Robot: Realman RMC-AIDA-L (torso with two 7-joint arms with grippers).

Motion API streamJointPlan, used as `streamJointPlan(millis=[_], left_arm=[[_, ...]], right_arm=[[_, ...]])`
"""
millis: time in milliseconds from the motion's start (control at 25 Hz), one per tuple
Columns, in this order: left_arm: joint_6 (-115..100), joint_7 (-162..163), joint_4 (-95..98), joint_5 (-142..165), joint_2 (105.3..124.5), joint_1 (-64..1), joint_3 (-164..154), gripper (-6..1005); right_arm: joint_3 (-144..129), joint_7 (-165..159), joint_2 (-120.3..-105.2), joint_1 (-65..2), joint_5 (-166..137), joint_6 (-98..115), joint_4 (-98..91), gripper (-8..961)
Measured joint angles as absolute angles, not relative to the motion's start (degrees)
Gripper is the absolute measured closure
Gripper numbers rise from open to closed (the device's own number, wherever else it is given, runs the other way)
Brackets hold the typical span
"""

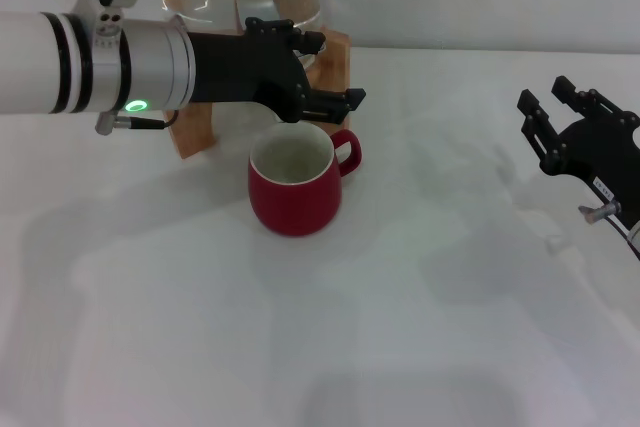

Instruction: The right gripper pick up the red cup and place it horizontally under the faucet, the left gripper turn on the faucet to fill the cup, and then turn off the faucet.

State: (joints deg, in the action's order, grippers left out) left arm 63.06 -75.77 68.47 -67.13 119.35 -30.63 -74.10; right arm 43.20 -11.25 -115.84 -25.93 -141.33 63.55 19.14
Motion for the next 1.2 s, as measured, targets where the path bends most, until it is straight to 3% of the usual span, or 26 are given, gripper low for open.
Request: streamJointPlan(millis=[720,1200], left_arm=[[62.7,-76.7,70.1,-71.2,119.43,-29.2,-75.6,120],[59.7,-86.6,76.4,-88.4,119.53,-14.4,-77.3,119]], right_arm=[[43.4,-11.2,-115.75,-25.9,-141.3,63.5,18.9,528],[43.3,-11.2,-115.84,-25.9,-141.0,63.5,18.7,526]])
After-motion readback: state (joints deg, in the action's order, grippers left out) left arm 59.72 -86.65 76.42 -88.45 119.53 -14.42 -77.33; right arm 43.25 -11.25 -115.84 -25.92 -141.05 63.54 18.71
